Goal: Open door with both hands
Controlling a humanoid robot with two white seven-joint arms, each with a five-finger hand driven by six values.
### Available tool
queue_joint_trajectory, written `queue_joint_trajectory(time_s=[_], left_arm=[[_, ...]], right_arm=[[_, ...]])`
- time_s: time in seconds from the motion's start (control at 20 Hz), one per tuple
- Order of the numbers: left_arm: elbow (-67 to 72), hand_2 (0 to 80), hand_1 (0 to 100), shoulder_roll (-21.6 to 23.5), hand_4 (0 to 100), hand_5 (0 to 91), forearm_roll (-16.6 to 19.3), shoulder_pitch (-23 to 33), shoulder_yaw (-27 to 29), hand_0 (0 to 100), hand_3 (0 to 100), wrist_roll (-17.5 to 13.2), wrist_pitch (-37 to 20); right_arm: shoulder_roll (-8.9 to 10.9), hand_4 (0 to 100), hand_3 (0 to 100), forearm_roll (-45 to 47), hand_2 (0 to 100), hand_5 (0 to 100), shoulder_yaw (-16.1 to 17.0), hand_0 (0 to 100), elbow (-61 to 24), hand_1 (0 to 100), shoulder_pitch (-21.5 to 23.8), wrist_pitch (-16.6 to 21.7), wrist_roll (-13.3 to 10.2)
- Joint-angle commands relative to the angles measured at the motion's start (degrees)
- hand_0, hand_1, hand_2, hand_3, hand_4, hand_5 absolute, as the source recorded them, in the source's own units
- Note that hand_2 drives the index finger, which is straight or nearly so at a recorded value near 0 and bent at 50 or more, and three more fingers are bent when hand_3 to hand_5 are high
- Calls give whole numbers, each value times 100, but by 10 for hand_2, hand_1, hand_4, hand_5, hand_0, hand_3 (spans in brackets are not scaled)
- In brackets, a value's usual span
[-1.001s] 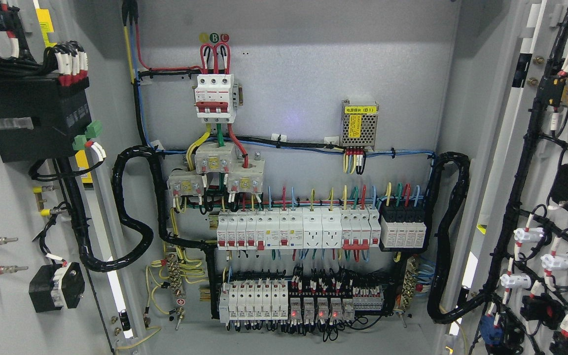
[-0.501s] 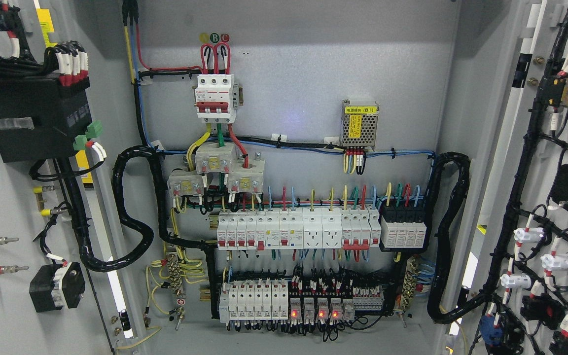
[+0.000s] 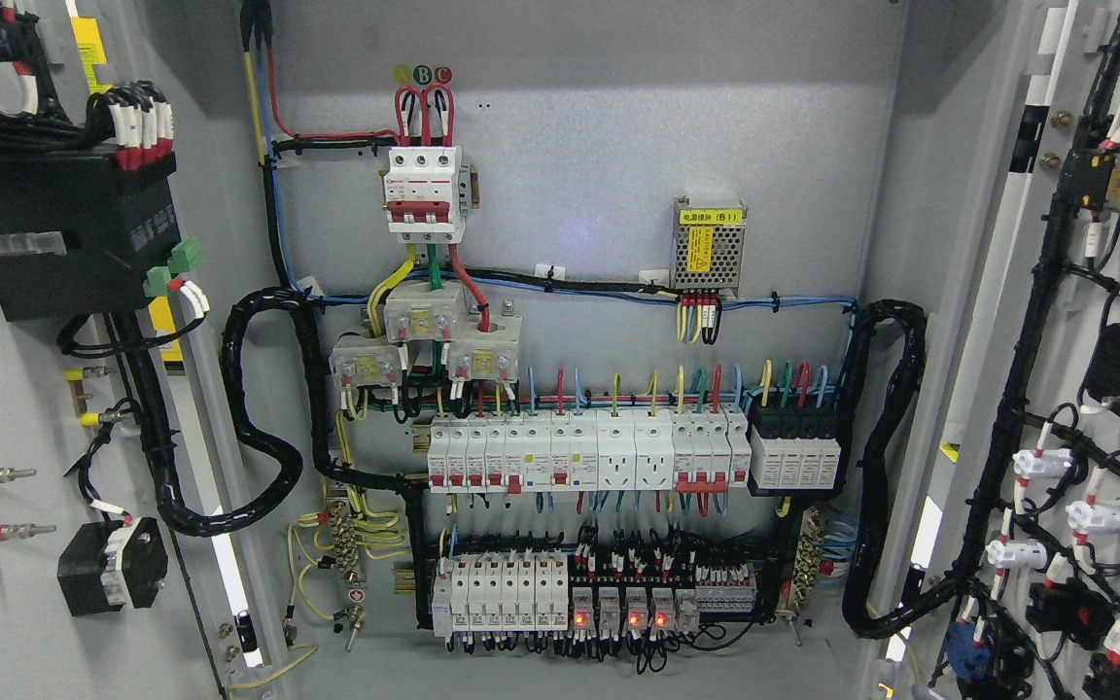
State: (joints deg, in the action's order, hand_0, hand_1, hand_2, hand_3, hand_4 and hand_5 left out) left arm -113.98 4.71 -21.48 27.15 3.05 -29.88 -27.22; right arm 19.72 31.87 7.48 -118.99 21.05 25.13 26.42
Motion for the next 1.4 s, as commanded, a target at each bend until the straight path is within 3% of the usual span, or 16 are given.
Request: queue_joint_trajectory(time_s=[0.0,0.4,0.75,0.95,1.2,1.35], left_arm=[[-405,0,0,39,0,0,-347,27,784,0,0,-9,24],[-326,0,0,171,0,0,-444,352,1127,0,0,-70,128],[-10,0,0,232,0,0,-813,352,1645,0,0,-518,612],[297,0,0,302,0,0,-857,308,1865,0,0,-598,613],[500,0,0,435,0,0,-1419,247,2295,0,0,-782,981],[736,0,0,478,0,0,-1455,142,2437,0,0,-1010,1034]], right_arm=[[260,0,0,100,0,0,368,222,-36,68,-49,-17,-14],[278,0,0,345,0,0,499,221,25,70,-251,-315,-5],[287,0,0,707,0,0,790,220,157,70,-207,-369,3],[252,0,0,715,0,0,807,220,148,71,-198,-369,3],[208,0,0,838,0,0,983,220,166,71,-102,-369,3],[208,0,0,1066,0,0,1106,222,183,70,-31,-369,3]])
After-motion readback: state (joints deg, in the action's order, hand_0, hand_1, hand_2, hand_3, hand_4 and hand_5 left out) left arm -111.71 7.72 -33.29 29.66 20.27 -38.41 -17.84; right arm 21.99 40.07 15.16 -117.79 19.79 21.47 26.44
